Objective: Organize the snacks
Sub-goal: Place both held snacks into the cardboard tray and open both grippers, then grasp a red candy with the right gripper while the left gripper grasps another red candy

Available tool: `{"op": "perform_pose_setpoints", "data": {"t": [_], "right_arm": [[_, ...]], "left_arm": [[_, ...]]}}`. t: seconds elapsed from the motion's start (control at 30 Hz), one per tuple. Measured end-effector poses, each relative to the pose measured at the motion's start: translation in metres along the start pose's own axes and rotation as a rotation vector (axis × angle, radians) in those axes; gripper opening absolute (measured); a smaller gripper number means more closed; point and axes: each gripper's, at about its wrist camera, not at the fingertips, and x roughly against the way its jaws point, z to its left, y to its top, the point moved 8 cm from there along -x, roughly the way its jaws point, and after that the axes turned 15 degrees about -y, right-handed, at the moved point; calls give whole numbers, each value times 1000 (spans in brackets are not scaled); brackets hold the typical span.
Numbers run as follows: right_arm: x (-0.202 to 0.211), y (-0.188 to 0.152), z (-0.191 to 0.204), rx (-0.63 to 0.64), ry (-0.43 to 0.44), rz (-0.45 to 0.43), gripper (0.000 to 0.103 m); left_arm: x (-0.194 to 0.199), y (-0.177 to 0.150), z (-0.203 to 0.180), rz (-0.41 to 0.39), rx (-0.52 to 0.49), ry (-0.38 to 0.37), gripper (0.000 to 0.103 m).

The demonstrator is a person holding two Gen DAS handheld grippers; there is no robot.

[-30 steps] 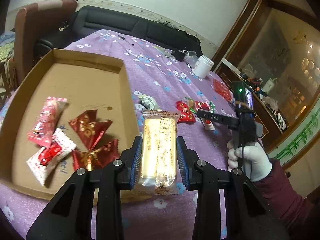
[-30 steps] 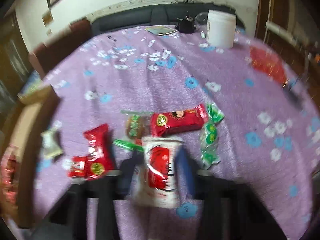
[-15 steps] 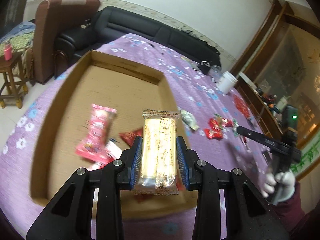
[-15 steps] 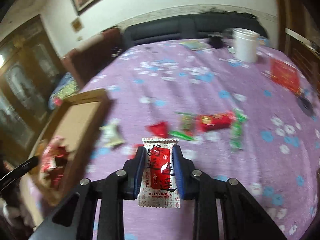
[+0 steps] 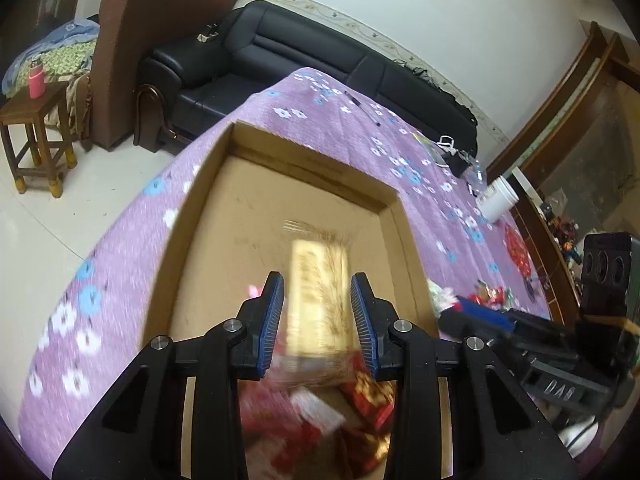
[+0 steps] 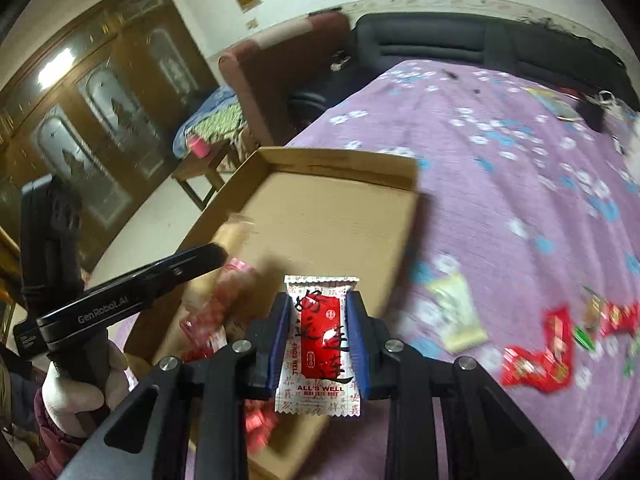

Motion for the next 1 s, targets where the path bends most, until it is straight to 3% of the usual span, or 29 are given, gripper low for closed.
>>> {"op": "perform_pose_setpoints", "data": {"t": [0.23,0.4,0.53,0.63,0.73,0.87,0.93,1.0], "right_arm": [[-48,13,27,50,-36,55,35],[-55,15,27,3,-4,63,39],[-40,17,11,-27,-21,29,44],[-25,16,-8,-60,-32,3,44],[-7,7,-31,-77,-63,-31,44],[20,-9,-64,-65,-160,-99,46],[35,-19,-83,-56,-225,-142,55],[48,-25,-101,-56,-279,-183,59]], "left_arm": [[-2,9,22,-2,95,-12,33],[13,7,24,-28,139,-48,33],[27,2,16,-49,154,-75,34],[34,-6,3,-63,170,-112,45],[40,-17,-14,-74,169,-148,46],[43,-34,-37,-72,153,-176,47],[41,-41,-50,-63,129,-168,57],[38,-46,-65,-54,97,-163,61]]}}
